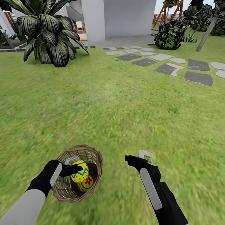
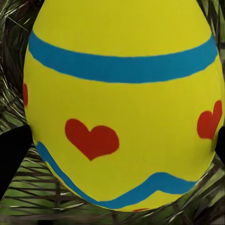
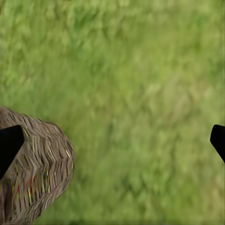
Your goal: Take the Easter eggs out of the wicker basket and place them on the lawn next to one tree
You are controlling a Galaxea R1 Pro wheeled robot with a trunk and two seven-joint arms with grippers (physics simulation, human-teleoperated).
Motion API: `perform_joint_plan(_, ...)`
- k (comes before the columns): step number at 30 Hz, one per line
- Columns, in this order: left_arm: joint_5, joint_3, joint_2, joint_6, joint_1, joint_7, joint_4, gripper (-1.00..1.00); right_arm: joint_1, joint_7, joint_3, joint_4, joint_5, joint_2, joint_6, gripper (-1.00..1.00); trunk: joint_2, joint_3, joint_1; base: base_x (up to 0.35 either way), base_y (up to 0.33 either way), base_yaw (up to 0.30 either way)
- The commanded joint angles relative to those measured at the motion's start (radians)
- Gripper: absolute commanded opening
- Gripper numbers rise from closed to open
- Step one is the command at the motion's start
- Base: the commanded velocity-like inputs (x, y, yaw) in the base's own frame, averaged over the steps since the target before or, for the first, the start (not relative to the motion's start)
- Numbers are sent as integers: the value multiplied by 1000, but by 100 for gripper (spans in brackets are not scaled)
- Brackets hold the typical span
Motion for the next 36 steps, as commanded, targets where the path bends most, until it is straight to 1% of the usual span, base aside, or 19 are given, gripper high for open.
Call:
perform_joint_plan(1,-1,3,0,6,0,-4,-1,-100,-1,-10,1,-1,-10,0,2,100,7,3,-4,0,0,0)
perform_joint_plan(36,-1,1,0,6,0,-4,-1,-100,-1,-10,2,-1,-10,0,-5,100,252,112,-138,0,0,0)
